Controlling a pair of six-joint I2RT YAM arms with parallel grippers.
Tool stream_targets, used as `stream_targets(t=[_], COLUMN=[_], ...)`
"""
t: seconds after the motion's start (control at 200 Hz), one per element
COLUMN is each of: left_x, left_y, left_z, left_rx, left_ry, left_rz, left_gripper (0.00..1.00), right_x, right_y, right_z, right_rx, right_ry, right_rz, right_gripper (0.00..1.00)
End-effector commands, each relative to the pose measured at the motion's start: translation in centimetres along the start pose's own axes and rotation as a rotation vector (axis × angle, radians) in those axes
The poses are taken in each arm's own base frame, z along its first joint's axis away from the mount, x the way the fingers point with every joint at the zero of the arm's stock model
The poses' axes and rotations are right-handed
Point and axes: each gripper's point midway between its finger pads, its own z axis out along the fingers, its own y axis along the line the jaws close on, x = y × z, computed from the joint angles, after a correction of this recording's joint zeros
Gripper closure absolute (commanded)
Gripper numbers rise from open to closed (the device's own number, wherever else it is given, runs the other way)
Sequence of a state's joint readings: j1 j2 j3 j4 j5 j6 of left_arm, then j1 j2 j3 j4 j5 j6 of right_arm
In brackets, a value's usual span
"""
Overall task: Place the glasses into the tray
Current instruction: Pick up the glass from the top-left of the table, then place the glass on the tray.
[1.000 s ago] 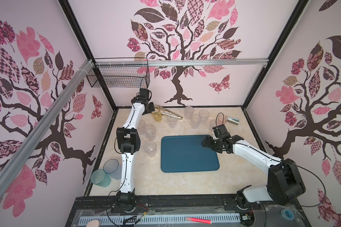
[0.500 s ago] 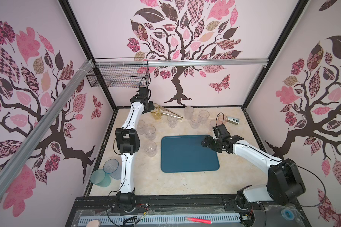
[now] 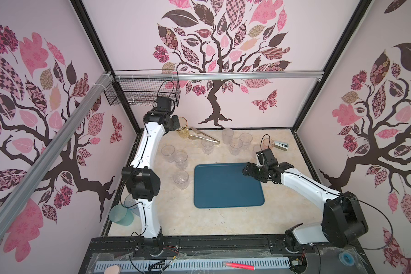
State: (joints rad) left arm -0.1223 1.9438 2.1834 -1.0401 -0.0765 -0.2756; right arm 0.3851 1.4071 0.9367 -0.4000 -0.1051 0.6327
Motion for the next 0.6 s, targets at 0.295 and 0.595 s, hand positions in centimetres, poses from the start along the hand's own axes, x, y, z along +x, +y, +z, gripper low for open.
stream_targets(t=[0.295, 0.595], left_x=[13.5, 21.2], left_y=[-6.4, -7.3], left_z=[-7.4, -5.5], left_rx=[0.159, 0.190], left_ry=[0.218, 0.407], left_rz=[0.225, 0.243], left_gripper=[1.00, 1.00], right_x=[-2.0, -1.1], right_y=[1.8, 1.7], right_z=[-0.5, 0.0], right_rx=[-0.023, -0.047], right_ry=[-0.039, -0.015], right_rz=[-0.006, 0.011], right_gripper=[0.11, 0.11])
